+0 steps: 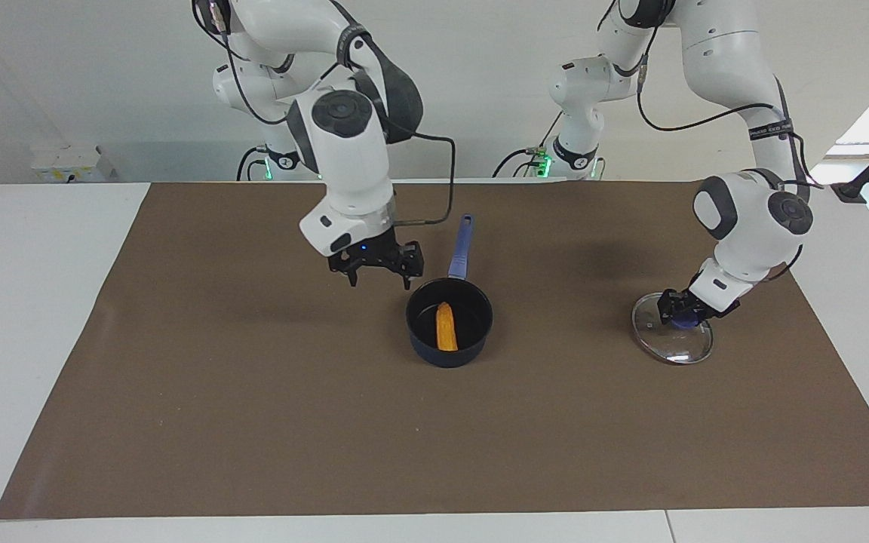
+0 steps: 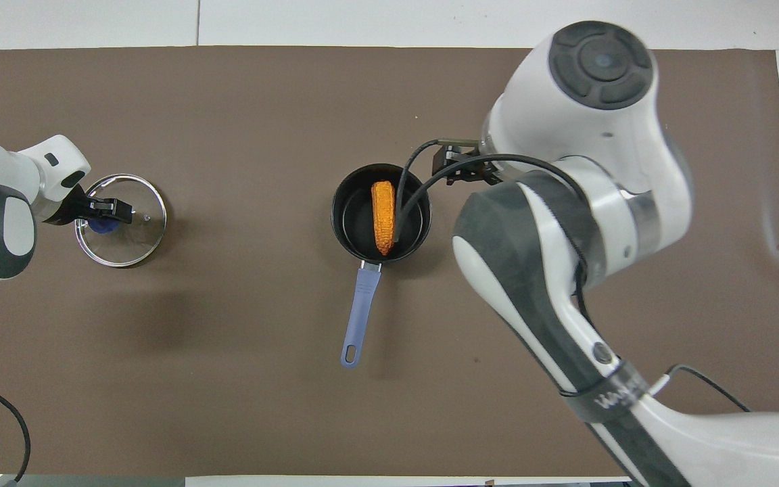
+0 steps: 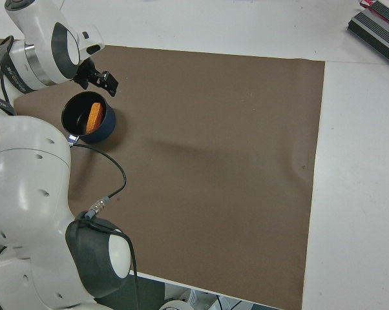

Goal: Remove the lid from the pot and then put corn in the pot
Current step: 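Withdraw the right gripper while the left gripper sets the lid down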

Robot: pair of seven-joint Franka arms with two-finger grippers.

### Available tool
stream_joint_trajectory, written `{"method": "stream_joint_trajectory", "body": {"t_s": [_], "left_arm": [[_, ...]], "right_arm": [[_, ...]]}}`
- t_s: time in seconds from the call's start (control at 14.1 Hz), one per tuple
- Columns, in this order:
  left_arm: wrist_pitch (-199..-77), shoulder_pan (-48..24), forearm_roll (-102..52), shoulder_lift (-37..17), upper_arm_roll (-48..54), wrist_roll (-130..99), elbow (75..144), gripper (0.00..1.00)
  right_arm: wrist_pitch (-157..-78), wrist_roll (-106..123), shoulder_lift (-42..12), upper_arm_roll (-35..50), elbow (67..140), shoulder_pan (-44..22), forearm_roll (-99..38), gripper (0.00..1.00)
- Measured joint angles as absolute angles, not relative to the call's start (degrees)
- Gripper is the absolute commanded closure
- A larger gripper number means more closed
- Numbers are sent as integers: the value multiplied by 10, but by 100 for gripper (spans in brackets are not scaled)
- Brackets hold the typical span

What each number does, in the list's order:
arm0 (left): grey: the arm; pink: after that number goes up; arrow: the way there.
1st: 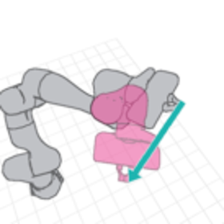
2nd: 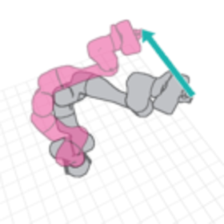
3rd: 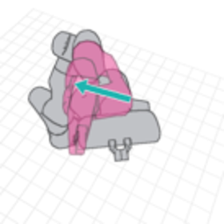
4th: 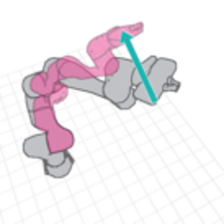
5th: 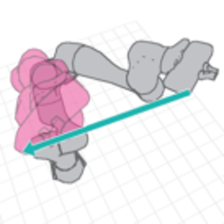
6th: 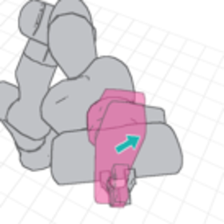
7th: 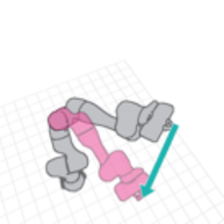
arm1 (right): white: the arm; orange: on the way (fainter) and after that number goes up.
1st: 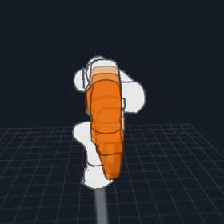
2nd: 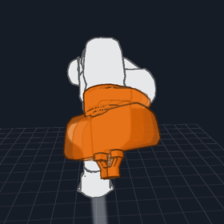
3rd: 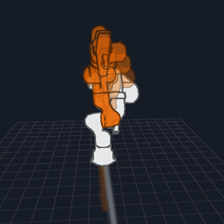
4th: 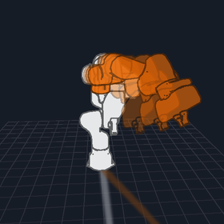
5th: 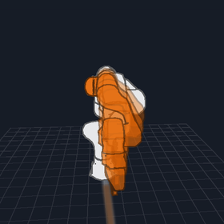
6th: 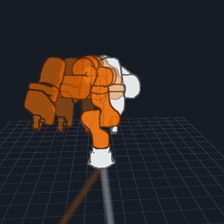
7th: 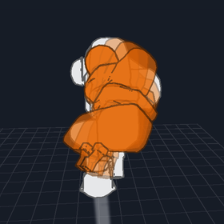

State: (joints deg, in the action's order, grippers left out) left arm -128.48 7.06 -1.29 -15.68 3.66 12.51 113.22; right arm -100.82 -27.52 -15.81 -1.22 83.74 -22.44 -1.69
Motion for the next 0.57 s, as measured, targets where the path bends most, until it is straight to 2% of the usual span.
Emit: {"method": "stream_joint_trajectory", "body": {"t_s": [0.35, 0.57], "left_arm": [[-1285, 71, -13, -152, 37, 125, 1131, 0], [-1278, 72, -13, -146, 36, 125, 1121, 0]], "right_arm": [[-887, -124, -67, -13, 836, -130, 12, 0], [-863, -76, -54, -13, 836, -84, 22, 0]]}}
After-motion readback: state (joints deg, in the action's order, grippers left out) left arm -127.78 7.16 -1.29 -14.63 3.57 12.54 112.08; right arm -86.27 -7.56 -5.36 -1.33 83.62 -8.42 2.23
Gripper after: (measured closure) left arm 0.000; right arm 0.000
